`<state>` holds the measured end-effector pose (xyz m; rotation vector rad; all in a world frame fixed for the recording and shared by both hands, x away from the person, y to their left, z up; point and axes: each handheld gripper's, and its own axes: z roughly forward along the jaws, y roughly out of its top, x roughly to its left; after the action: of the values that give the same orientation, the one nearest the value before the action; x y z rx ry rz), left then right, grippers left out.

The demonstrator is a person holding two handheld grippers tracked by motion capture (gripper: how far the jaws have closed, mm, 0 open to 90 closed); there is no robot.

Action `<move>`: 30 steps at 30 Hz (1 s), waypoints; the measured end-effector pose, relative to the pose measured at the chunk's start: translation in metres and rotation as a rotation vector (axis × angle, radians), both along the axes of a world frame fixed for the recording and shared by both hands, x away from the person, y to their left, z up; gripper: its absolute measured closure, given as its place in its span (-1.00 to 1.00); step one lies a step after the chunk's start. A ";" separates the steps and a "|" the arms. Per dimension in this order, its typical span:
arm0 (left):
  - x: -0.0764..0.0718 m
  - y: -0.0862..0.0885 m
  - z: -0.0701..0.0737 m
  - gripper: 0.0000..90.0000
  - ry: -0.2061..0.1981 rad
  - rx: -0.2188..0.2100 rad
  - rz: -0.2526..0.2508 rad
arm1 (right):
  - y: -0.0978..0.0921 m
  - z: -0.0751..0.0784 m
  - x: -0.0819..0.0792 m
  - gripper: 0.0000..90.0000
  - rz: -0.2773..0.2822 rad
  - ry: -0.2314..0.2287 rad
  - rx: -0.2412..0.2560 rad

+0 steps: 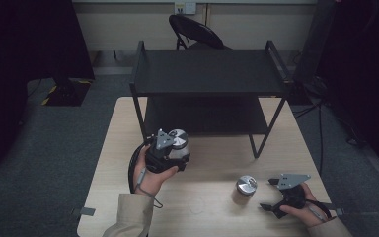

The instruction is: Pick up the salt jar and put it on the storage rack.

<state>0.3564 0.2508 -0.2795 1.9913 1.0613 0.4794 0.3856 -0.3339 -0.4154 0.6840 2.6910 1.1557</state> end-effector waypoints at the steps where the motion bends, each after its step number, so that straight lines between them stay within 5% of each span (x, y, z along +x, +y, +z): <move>1: 0.002 0.000 0.003 -0.32 0.000 0.001 -0.002 | 0.000 0.000 0.000 -1.00 0.000 0.000 0.000; 18: 0.027 -0.022 0.030 -0.32 -0.005 0.041 0.040 | 0.000 0.000 0.000 -1.00 0.000 0.000 0.000; 30: 0.043 -0.031 0.030 -0.32 -0.007 0.033 0.089 | 0.000 0.000 0.000 -1.00 -0.001 0.000 0.001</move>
<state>0.3990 0.2197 -0.2493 1.9752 1.1484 0.5541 0.3855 -0.3339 -0.4155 0.6847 2.6903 1.1565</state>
